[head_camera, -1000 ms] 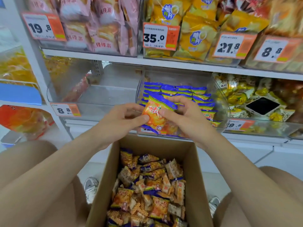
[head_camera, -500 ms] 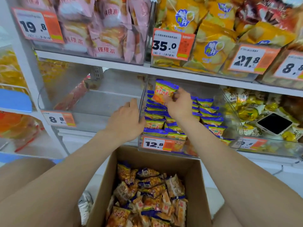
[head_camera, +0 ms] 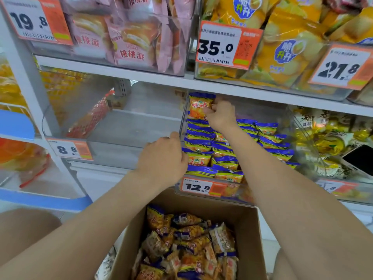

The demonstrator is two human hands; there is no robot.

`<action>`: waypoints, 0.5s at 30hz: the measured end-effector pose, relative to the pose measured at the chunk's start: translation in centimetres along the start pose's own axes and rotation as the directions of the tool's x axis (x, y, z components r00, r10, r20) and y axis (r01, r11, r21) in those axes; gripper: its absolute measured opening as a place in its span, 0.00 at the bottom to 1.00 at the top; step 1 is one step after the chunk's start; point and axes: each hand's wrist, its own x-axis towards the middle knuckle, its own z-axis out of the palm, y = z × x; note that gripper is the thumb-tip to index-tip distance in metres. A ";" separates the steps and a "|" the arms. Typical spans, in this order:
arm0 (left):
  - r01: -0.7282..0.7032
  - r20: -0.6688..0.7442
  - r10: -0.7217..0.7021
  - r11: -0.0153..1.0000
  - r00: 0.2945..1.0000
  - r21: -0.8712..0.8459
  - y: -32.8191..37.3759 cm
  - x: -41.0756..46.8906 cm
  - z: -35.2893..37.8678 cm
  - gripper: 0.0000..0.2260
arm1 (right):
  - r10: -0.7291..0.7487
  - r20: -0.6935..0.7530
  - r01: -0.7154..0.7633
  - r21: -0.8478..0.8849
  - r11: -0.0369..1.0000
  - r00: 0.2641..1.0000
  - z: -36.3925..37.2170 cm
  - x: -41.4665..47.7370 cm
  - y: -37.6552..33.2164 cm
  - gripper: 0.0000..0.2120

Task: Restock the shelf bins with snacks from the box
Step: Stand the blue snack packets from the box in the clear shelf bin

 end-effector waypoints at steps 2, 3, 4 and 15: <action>0.016 0.001 -0.016 1.000 1.000 0.001 0.4 -0.1 -0.1 0.11 | 0.011 0.022 -0.009 -0.062 0.998 1.000 0.1 0.3 0.2 0.11; 0.020 0.002 -0.020 1.000 1.000 0.000 0.5 -0.1 -0.2 0.11 | 0.018 0.010 -0.017 -0.094 0.995 1.000 0.2 0.2 0.3 0.13; 0.024 0.003 -0.024 1.000 1.000 -0.005 0.6 -0.2 -0.3 0.10 | 0.020 -0.024 -0.023 -0.121 0.992 0.999 0.5 0.1 0.4 0.15; -0.061 -0.320 0.044 0.997 0.946 -0.044 0.1 -3.3 -1.9 0.13 | -0.140 -0.074 0.122 -0.207 0.971 0.987 -1.8 -7.1 -0.7 0.08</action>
